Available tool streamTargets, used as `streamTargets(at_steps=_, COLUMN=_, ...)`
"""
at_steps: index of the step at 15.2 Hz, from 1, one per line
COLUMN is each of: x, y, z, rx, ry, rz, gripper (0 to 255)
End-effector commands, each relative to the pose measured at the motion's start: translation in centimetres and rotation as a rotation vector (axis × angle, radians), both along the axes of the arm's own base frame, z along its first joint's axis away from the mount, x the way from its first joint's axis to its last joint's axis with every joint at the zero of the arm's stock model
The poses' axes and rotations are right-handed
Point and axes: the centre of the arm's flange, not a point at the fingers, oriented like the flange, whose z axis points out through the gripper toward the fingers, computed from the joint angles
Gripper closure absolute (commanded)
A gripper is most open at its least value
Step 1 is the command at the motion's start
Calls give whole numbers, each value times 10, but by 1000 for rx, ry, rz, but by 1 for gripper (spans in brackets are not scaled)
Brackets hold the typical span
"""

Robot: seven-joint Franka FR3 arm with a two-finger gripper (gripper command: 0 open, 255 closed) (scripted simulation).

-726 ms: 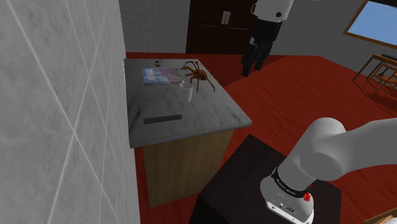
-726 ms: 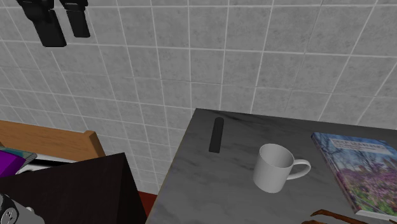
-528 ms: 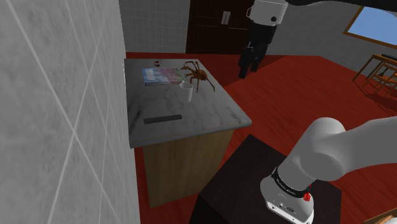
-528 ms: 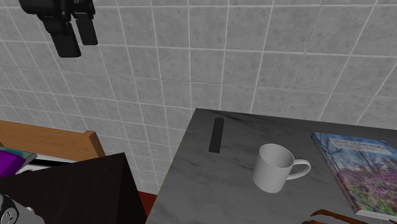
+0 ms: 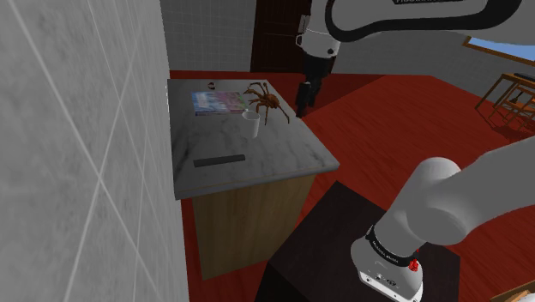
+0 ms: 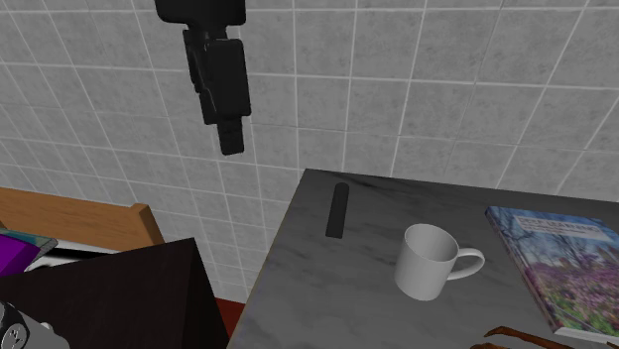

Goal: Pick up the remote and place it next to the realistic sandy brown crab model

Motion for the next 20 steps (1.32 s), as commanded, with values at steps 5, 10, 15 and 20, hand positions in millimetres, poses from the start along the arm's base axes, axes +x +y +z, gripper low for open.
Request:
streamTargets(at_steps=5, x=60, y=8, z=-54, rx=19, ry=-1, rz=182, gripper=0)
streamTargets(at_steps=10, x=106, y=24, z=-99, rx=35, ry=0, rz=331, gripper=0)
streamTargets(at_steps=15, x=149, y=47, z=-144, rx=51, ry=1, rz=480, gripper=0)
streamTargets(at_steps=20, x=188, y=77, z=-188, rx=67, ry=2, rz=629, gripper=0)
